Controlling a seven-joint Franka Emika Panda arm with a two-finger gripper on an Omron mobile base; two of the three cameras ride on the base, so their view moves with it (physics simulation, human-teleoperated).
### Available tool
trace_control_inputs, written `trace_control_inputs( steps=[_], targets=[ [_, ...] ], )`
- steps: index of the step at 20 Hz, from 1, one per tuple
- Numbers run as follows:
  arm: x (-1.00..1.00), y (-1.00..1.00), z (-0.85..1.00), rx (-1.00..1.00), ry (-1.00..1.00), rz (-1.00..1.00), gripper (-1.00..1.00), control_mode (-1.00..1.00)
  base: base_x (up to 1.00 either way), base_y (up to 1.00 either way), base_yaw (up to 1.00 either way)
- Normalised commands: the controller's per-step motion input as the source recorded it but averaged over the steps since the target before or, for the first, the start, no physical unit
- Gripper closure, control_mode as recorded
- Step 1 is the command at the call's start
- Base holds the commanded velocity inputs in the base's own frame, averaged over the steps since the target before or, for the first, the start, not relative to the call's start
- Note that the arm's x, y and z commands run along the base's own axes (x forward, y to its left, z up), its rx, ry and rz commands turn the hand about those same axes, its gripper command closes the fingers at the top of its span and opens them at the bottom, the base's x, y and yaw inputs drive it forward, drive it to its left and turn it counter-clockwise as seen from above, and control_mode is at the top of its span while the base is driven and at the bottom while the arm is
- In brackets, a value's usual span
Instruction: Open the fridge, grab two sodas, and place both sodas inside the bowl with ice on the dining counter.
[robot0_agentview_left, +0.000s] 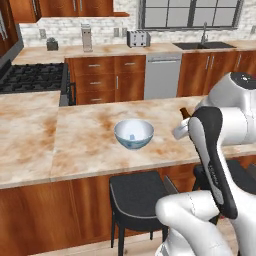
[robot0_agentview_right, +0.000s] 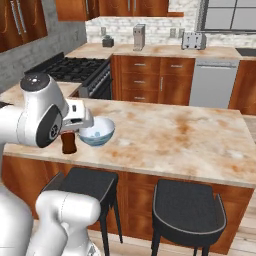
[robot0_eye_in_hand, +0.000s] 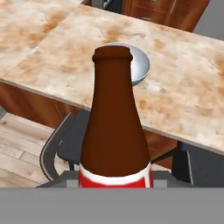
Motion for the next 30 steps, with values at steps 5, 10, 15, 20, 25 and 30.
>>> trace_control_inputs(
  steps=[5,10,15,20,25,30],
  targets=[
    [0.94,0.38,-0.18,-0.1,0.24,0.14,1.0,-1.0,0.0,0.0,0.0],
    [0.75,0.2,-0.09,-0.06,0.15,0.05,1.0,-1.0,0.0,0.0,0.0],
    [0.66,0.13,-0.38,-0.06,0.13,0.05,1.0,-1.0,0.0,0.0,0.0],
    [0.58,0.12,-0.51,-0.06,0.09,0.08,1.0,-1.0,0.0,0.0,0.0],
    [0.44,0.09,-0.4,-0.03,0.04,0.07,1.0,-1.0,0.0,0.0,0.0],
    [0.36,0.1,-0.3,-0.02,0.0,0.05,1.0,-1.0,0.0,0.0,0.0]
  ],
)
